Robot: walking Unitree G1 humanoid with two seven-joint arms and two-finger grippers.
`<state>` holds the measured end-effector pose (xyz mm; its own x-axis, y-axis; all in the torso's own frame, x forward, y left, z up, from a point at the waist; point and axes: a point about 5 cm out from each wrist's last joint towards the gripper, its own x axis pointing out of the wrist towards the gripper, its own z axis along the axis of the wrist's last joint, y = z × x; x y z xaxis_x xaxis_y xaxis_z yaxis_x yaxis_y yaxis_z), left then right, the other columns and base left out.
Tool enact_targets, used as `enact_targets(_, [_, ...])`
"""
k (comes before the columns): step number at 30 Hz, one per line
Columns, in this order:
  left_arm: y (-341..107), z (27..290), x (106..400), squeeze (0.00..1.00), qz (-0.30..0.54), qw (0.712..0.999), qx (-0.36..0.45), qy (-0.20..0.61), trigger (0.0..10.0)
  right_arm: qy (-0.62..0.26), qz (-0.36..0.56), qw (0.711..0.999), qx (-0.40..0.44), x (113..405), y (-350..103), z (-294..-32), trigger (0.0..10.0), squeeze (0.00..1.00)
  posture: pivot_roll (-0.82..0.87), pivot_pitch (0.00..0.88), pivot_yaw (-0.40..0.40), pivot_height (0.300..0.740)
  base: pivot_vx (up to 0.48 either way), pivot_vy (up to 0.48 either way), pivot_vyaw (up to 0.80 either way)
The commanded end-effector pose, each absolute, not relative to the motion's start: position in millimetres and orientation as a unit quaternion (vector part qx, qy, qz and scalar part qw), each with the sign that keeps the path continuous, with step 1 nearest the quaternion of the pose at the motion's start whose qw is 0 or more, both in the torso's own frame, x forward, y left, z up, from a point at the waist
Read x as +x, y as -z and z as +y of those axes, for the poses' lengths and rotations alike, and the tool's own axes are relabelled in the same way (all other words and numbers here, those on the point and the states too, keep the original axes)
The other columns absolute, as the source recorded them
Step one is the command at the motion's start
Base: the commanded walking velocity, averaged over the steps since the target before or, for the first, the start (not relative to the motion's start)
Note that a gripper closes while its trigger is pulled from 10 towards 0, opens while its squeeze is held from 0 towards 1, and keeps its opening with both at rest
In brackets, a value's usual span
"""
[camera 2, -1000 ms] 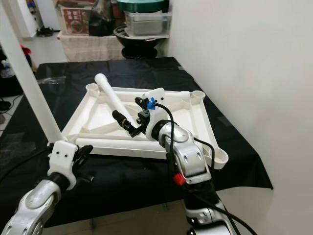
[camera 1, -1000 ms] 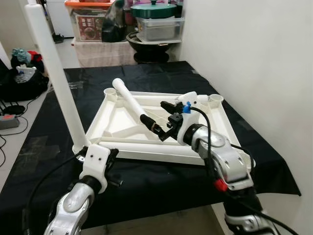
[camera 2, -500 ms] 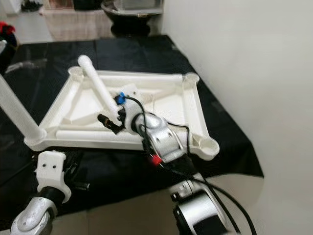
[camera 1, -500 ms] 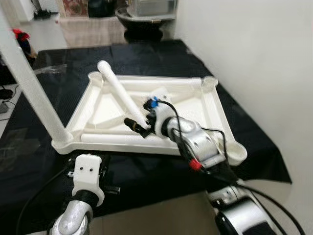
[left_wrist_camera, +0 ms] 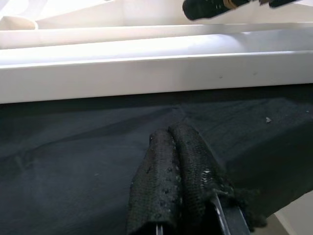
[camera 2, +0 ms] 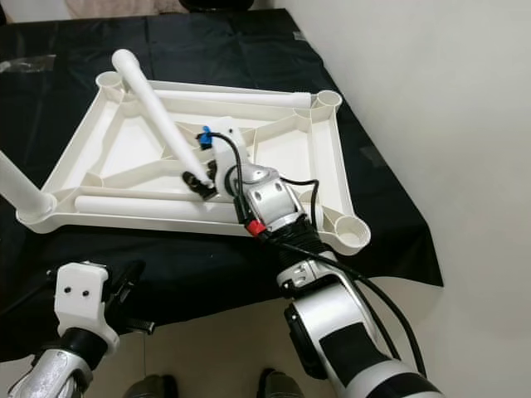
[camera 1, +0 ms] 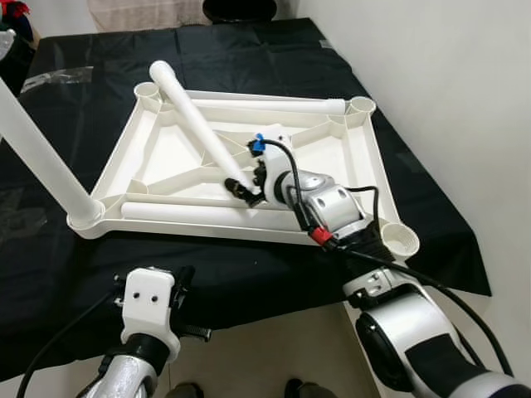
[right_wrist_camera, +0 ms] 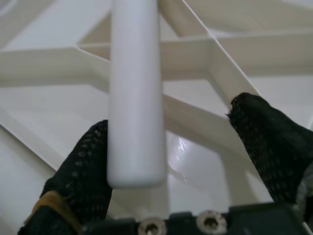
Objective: Building children table
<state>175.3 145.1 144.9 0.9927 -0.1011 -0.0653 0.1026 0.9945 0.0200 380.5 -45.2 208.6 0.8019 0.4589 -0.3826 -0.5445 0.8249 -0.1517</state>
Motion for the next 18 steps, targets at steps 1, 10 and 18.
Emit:
enact_targets(1, [-144,143,172,0.00,0.042,0.998,0.006,0.051,10.0,-0.252,0.185,0.942,-0.120,382,-207,-49,1.5,0.00,0.02,0.243,-0.091,0.740,0.000,0.000,0.00])
enact_targets(10, [-148,138,171,0.00,0.039,0.998,0.000,0.048,10.0,-0.237,0.178,0.949,-0.109,392,-220,-54,0.0,0.00,0.01,0.240,-0.106,0.740,0.000,0.000,0.00])
enact_targets(18, [-152,135,169,0.00,0.038,0.998,-0.004,0.045,10.0,-0.211,0.123,0.961,-0.133,409,-249,-65,0.0,0.00,0.01,0.249,-0.121,0.740,0.000,0.000,0.00])
